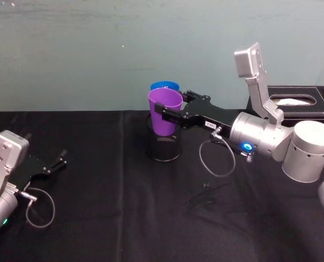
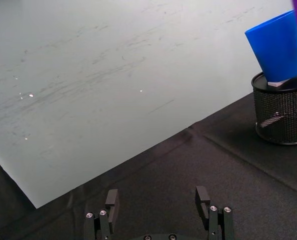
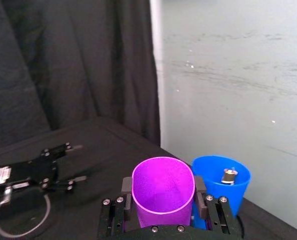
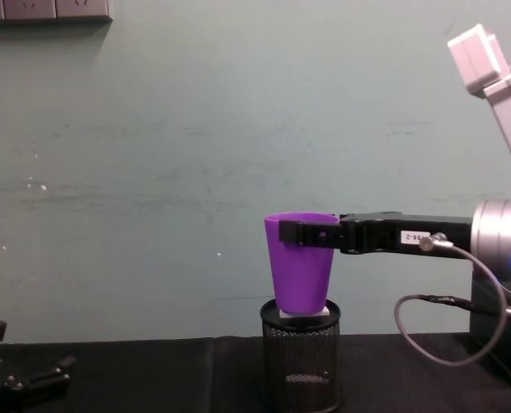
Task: Pick up one cup with a gripper and tap it against the other cup.
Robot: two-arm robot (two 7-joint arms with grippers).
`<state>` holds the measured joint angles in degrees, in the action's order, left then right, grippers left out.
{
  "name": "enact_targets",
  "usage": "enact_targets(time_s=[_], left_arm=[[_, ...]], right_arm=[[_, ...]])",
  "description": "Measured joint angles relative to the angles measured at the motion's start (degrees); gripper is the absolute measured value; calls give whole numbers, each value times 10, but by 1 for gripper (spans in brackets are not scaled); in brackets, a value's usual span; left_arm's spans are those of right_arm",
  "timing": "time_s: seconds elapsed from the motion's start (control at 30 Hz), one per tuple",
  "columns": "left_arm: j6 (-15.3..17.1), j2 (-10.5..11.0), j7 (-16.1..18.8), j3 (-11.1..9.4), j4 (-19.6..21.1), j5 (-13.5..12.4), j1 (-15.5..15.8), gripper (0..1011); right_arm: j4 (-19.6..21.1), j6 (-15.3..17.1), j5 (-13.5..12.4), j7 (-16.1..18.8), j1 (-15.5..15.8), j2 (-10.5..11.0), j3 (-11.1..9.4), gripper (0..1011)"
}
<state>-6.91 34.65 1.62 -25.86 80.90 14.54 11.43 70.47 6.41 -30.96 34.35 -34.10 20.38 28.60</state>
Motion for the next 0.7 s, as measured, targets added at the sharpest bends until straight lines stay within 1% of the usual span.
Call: enact_targets(time_s=[0.17, 0.27, 0.3, 0.4, 0.5, 0.57, 0.6, 0.67, 0.7], left_arm=[[0, 0, 0, 0, 0, 0, 0, 1000], [0, 0, 0, 0, 0, 0, 0, 1000], [0, 0, 0, 0, 0, 0, 0, 1000], [0, 0, 0, 0, 0, 0, 0, 1000], [0, 0, 0, 0, 0, 0, 0, 1000], [0, 0, 0, 0, 0, 0, 0, 1000], [0, 0, 0, 0, 0, 0, 0, 1000], [0, 0, 0, 0, 0, 0, 0, 1000], [0, 0, 0, 0, 0, 0, 0, 1000]], right_arm=[[36, -2, -6, 3, 24, 20, 1, 726], [66, -10, -7, 5, 48, 39, 2, 726], [66, -10, -7, 5, 48, 39, 2, 726], [91, -23, -8, 9, 73, 57, 4, 726], [102, -34, -9, 10, 90, 67, 4, 726], [115, -47, -7, 10, 108, 77, 4, 726], [122, -55, -5, 10, 119, 83, 4, 726], [128, -64, -2, 11, 130, 89, 4, 726], [134, -73, 3, 11, 141, 95, 4, 726]])
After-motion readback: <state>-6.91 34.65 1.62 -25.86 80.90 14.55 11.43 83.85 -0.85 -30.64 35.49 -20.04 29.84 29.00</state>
